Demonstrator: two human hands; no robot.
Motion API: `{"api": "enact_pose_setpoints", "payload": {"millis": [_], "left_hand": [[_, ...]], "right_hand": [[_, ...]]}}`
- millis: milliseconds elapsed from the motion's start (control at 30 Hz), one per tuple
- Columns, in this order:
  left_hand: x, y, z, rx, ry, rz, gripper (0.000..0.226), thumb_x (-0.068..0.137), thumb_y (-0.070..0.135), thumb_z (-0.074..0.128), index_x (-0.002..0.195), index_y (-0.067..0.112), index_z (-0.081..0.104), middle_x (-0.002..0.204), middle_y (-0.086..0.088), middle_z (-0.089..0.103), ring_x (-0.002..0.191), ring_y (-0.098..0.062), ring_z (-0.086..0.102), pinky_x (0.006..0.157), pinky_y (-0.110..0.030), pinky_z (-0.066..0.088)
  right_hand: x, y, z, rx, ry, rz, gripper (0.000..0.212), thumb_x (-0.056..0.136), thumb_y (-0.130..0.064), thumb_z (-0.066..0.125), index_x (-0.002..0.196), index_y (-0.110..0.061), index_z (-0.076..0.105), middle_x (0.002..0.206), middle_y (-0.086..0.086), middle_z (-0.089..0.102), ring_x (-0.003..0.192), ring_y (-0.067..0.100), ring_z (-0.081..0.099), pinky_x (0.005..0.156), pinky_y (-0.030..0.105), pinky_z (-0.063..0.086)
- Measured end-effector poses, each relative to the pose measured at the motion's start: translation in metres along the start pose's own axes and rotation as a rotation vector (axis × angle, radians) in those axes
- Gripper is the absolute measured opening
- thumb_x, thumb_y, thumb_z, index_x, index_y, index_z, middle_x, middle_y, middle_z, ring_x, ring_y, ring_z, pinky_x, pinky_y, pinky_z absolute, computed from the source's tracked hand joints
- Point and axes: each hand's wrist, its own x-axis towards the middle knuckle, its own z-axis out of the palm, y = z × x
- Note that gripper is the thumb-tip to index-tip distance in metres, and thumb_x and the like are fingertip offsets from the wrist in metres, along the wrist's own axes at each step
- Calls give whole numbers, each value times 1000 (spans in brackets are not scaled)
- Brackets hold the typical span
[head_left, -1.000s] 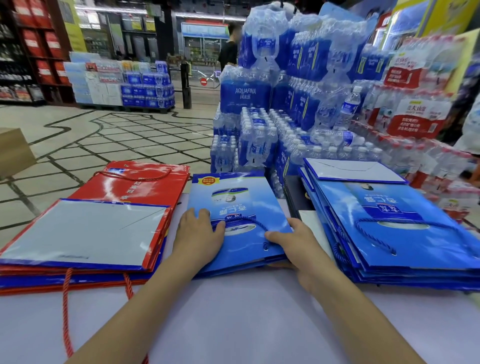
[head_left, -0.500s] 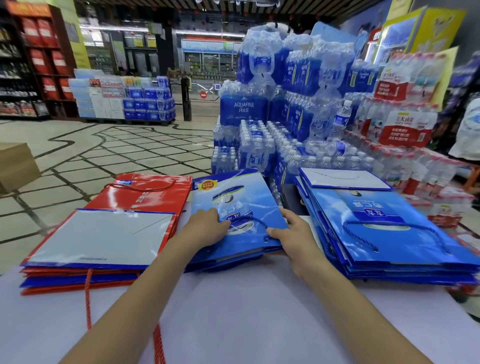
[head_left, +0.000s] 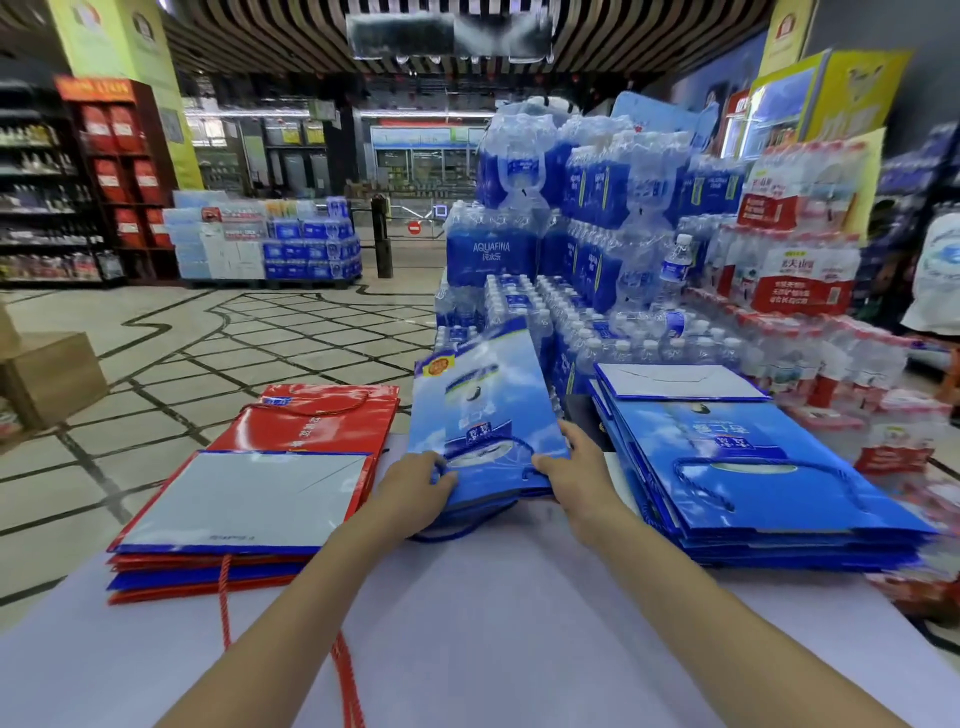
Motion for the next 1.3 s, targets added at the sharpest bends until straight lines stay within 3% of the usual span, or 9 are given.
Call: {"api": "enact_pose_setpoints", "payload": {"millis": [267,433,600,767,867,967,1033,1167,1300], "left_hand": [[-17,-11,-47,-223,182,375,41,100,4,40,130,26,56,131,8,54,125,-13,48,96,-17,37],[-8,-12,-66,229,489,710,81,71,-10,71,139,23,44,150,-7,40,145,-27,24,116,-54,19],[-4,6,-76,32,635,712,46,74,0,79,117,10,67,127,-9,63,128,-32,50,106,-51,39],[-17,23,-87,-236,508,652,22,81,21,61,100,21,73,96,17,71,92,-8,68,77,-22,52],[-13,40,-92,-394,497,412,4,89,21,62,92,21,64,82,4,64,86,-13,63,64,-16,45],[-15,60,-99,-506,490,464,14,86,18,71,78,7,69,60,15,60,56,8,53,57,-21,40],[-19,70,-106,-624,414,447,22,84,12,73,64,6,66,47,15,56,46,4,48,52,-16,37],[-20,81,-117,-761,278,455,20,81,26,77,94,11,76,88,0,76,85,-13,69,76,-28,53],[-8,92,-116,-862,216,364,25,83,32,74,94,9,74,93,-10,75,85,-28,71,82,-45,55]], "right_hand": [[-9,-68,-52,48,-34,-79,49,86,4,66,127,-22,59,121,4,66,98,25,68,86,45,58],[-47,-114,-92,184,-233,8,33,92,4,57,112,-22,66,92,7,73,67,20,68,52,29,57],[-64,-136,-130,132,-379,100,27,91,-6,56,78,-13,79,76,7,70,53,14,64,44,24,55],[-61,-132,-139,234,-328,16,28,102,-23,44,112,-10,67,113,14,71,98,29,71,69,38,61],[-38,-108,-122,-222,-157,-141,35,94,-6,60,127,-20,55,132,8,58,112,25,61,88,43,55],[-19,-85,-101,-403,-114,-142,73,84,-14,75,144,-27,35,136,-4,44,118,14,46,87,32,45],[-15,-81,-89,-398,-62,-214,62,81,-19,78,134,-23,46,123,-12,52,113,11,51,80,20,42],[-12,-92,-84,-304,29,-274,16,81,-21,80,88,-20,66,72,-15,66,69,5,61,47,6,37],[-12,-93,-102,-199,-28,-340,7,85,-21,75,87,-23,69,67,-22,70,60,-11,59,55,6,42]]}}
